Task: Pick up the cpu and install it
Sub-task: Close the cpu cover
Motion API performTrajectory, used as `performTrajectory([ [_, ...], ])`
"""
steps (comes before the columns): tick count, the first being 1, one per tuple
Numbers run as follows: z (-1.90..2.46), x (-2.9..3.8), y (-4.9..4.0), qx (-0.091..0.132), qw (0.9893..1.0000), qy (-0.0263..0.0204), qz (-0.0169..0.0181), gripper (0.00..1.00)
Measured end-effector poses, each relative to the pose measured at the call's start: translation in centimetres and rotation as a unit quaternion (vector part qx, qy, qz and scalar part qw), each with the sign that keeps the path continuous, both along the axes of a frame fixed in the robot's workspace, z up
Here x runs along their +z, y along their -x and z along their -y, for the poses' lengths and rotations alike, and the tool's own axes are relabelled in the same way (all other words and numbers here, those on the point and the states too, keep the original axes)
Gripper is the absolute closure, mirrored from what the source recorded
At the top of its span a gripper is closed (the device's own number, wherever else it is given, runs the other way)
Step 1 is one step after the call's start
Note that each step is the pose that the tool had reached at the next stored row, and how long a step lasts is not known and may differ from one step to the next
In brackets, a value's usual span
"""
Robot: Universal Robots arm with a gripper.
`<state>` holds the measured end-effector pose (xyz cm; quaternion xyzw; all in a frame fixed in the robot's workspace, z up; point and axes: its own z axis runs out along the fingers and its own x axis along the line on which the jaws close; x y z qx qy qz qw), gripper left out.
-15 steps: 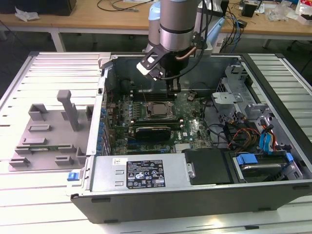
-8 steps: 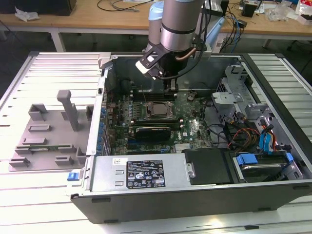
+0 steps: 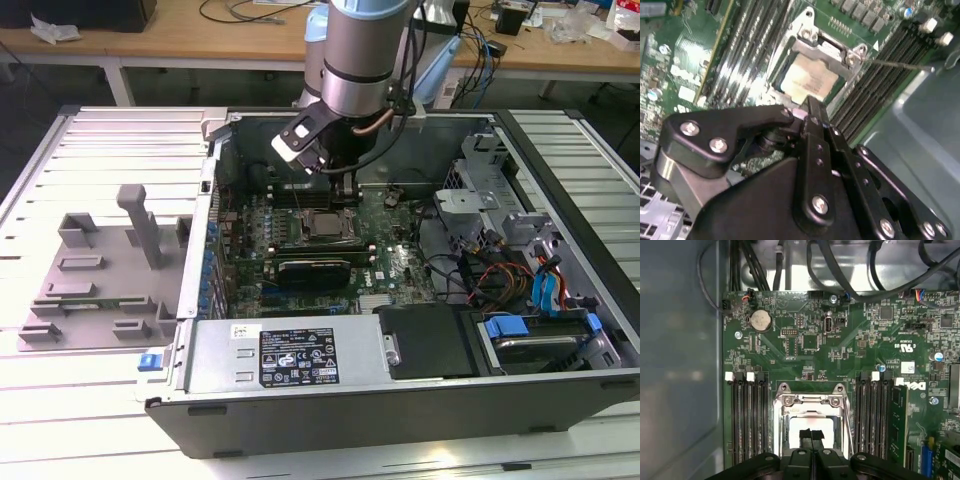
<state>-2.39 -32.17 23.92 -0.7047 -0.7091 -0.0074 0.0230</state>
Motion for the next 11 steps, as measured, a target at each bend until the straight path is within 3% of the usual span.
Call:
performTrajectory([
  [3,0.00,-0.03,0.01,0.005,1.0000,0.0000,0.0000,0.89],
  [7,0.00,-0.11,0.00,0.050,0.9988,-0.0001,0.0000,0.89],
  [10,0.00,-0.15,0.00,0.082,0.9967,-0.0001,0.0000,0.89],
  [11,0.00,-0.17,0.00,0.103,0.9947,-0.0001,0.0000,0.89],
])
